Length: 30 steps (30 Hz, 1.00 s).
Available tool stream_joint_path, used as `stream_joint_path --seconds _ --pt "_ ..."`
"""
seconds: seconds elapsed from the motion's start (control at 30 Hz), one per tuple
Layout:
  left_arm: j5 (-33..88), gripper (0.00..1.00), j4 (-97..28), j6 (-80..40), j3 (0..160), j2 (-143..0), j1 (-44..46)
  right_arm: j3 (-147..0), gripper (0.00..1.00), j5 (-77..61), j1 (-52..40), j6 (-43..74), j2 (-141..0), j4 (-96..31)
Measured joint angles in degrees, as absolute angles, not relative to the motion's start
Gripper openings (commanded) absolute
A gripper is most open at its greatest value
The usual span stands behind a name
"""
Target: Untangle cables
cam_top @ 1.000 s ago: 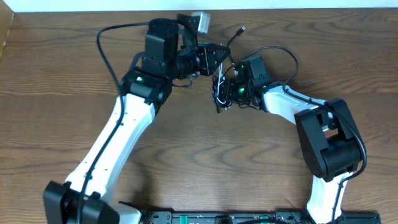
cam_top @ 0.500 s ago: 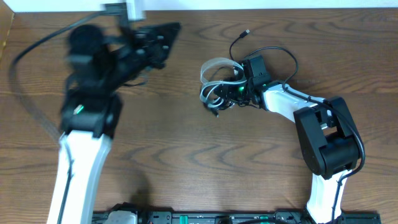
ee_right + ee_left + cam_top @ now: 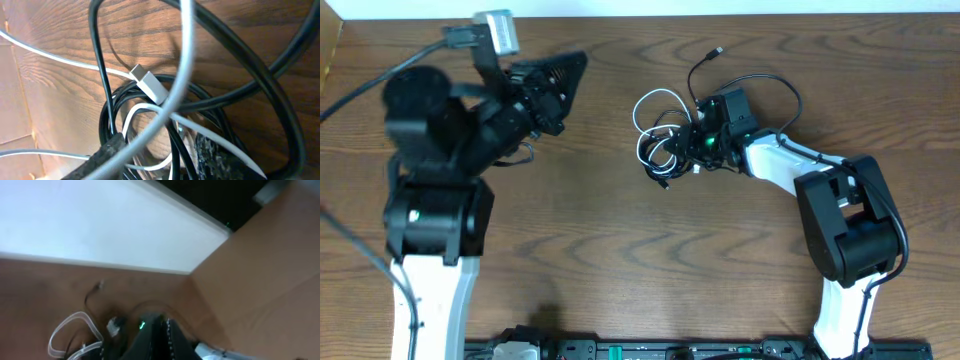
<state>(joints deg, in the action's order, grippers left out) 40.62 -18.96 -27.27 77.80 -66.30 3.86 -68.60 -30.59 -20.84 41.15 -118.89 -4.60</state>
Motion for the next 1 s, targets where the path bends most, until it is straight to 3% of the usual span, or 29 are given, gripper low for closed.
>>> stream_joint_path --seconds 0.33,0.6,0.83,1.0 --pt "36.91 0.29 -32.58 -19.07 77.80 -81.28 10.98 -68.66 0.52 -32.40 -17.43 38.70 -118.41 -6.52" --pt "33.65 0.31 -29.45 -16.23 77.80 -96.36 16.97 -68.66 0.53 -32.53 -17.43 38.13 -118.39 -6.57" --pt "32.75 0.39 -28.25 -12.97 77.80 -106.30 17.41 -68.66 0.54 -32.62 -17.43 37.65 -118.37 -6.61" --pt "32.62 0.39 -28.14 -8.88 77.80 -108.92 17.41 -68.66 0.54 -32.67 -17.43 37.43 -118.37 -6.59"
